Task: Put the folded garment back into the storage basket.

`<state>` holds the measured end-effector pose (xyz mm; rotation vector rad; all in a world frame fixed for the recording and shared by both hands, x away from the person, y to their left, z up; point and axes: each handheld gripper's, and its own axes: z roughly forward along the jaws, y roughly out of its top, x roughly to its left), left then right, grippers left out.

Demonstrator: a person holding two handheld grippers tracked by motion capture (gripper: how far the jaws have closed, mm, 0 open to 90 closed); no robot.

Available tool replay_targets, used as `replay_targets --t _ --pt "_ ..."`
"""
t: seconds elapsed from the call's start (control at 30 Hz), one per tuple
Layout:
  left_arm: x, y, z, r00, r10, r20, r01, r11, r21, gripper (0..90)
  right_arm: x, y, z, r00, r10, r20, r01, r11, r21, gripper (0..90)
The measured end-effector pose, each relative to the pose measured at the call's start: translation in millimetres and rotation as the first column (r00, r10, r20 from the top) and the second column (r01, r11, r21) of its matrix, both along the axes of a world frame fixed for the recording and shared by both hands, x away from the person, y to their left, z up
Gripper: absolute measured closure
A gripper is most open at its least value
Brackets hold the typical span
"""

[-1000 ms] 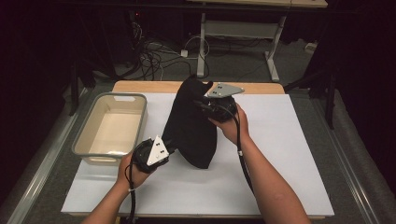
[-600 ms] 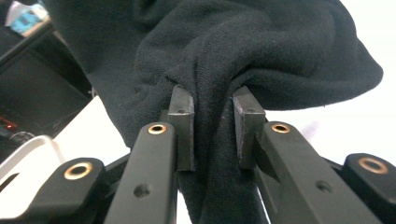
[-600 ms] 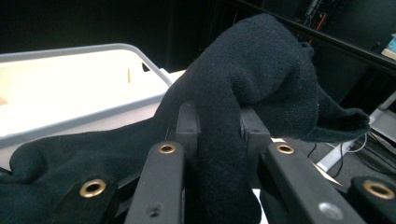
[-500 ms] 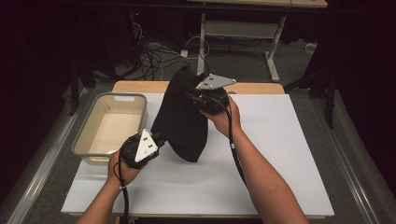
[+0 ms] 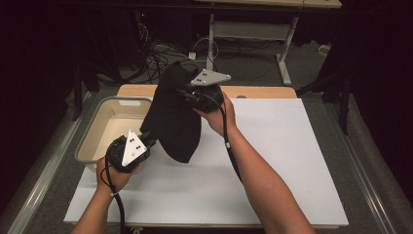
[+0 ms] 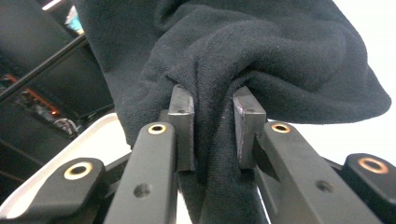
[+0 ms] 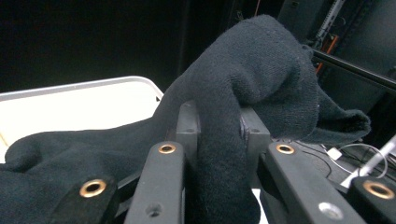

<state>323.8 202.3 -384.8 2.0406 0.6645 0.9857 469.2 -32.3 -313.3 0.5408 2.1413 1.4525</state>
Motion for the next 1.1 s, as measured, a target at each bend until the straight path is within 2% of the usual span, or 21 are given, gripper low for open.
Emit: replay_targets --t 0.27,0.43,0.53,0.7,0.8,1.1 --pt "-3.5 16.6 0.7 0.9987 0.052 -0.003 -0.052 0.9986 -0.006 72.3 4.6 18.5 -0.1 0.9997 0.024 -0.003 -0.024 0.9997 0.009 76.1" --pt "-7.4 28.4 1.6 0.9956 0.093 0.011 -0.093 0.9957 0.000 72.3 7.2 34.7 -1.6 0.9989 0.046 -0.008 -0.046 0.9988 0.016 76.1" --pt "-9.8 36.5 1.8 0.9933 0.115 0.013 -0.115 0.9933 -0.010 72.3 8.4 44.3 -2.3 0.9984 0.056 -0.004 -0.056 0.9983 0.017 76.1" --pt "-14.8 50.2 2.8 0.9883 0.152 0.019 -0.151 0.9883 -0.020 72.3 13.0 58.6 -2.3 0.9977 0.064 -0.024 -0.062 0.9970 0.046 76.1" --pt "-18.1 60.2 2.6 0.9847 0.173 0.021 -0.172 0.9845 -0.032 72.3 13.9 72.1 -2.9 0.9970 0.075 -0.020 -0.074 0.9968 0.029 76.1" --pt "-22.3 83.6 -1.2 0.9729 0.231 0.012 -0.230 0.9721 -0.045 72.3 17.2 96.8 -9.3 0.9945 0.100 -0.031 -0.099 0.9946 0.028 76.1"
